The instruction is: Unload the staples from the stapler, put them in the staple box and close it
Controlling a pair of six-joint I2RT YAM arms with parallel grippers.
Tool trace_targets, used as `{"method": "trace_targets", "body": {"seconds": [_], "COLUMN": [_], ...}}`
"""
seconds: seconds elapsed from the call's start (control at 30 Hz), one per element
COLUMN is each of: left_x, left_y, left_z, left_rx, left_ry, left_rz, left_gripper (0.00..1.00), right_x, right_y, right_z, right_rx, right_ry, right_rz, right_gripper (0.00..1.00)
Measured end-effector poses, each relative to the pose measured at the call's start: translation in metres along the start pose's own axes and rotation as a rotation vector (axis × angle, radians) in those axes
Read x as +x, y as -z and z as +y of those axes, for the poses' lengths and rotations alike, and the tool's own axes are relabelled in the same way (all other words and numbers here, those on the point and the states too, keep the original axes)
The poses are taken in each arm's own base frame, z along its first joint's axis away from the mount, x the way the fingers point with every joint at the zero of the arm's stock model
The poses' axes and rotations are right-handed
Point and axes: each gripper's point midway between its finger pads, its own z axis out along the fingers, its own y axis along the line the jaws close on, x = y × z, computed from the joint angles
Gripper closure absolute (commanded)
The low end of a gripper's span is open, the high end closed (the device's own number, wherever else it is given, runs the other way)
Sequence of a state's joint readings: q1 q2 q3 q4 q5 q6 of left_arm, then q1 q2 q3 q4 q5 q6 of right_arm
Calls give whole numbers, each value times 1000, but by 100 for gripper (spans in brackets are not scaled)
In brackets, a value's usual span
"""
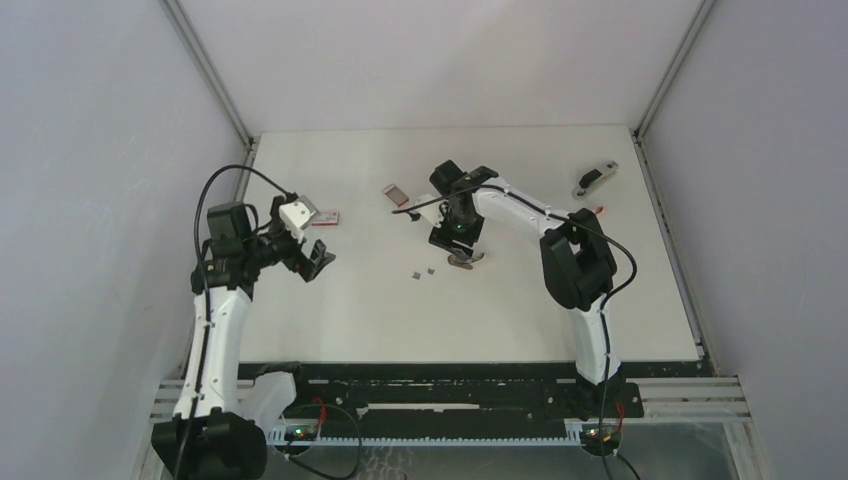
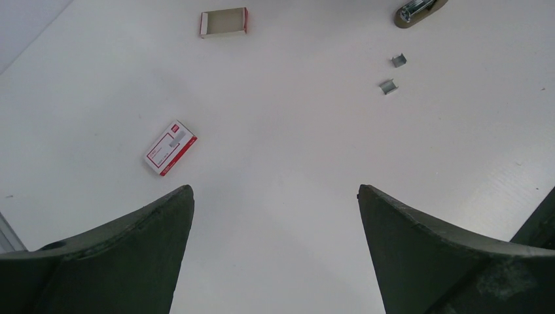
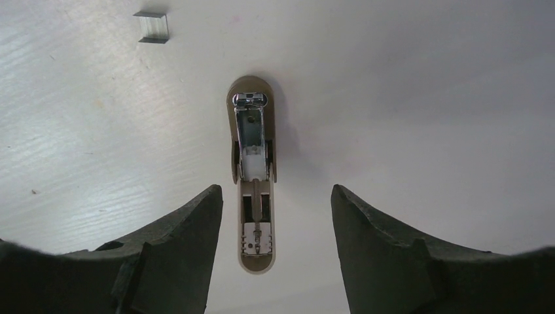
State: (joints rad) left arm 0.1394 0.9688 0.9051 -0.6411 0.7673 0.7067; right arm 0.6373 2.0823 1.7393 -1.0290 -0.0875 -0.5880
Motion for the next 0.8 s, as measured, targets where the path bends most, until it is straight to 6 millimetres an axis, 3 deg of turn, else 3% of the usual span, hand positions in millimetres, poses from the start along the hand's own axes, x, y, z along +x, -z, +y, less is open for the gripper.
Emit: {"method": "trace_targets", "body": {"seconds": [0.4,0.8], "left_x": [5,11], "left_y": [7,3], "left_z": [-3,-3], "left_rx": [-50,-48], "left_ry": [24,47], "left_rz": [-32,-27], "left_gripper": [0,0], "right_x": [8,16], "right_y": [-18,-39], "right_z": [13,19], "right_rx": [-25,-39], "right_ry": [40,57], "right_rz": [44,86], "right_gripper": [42,56]}}
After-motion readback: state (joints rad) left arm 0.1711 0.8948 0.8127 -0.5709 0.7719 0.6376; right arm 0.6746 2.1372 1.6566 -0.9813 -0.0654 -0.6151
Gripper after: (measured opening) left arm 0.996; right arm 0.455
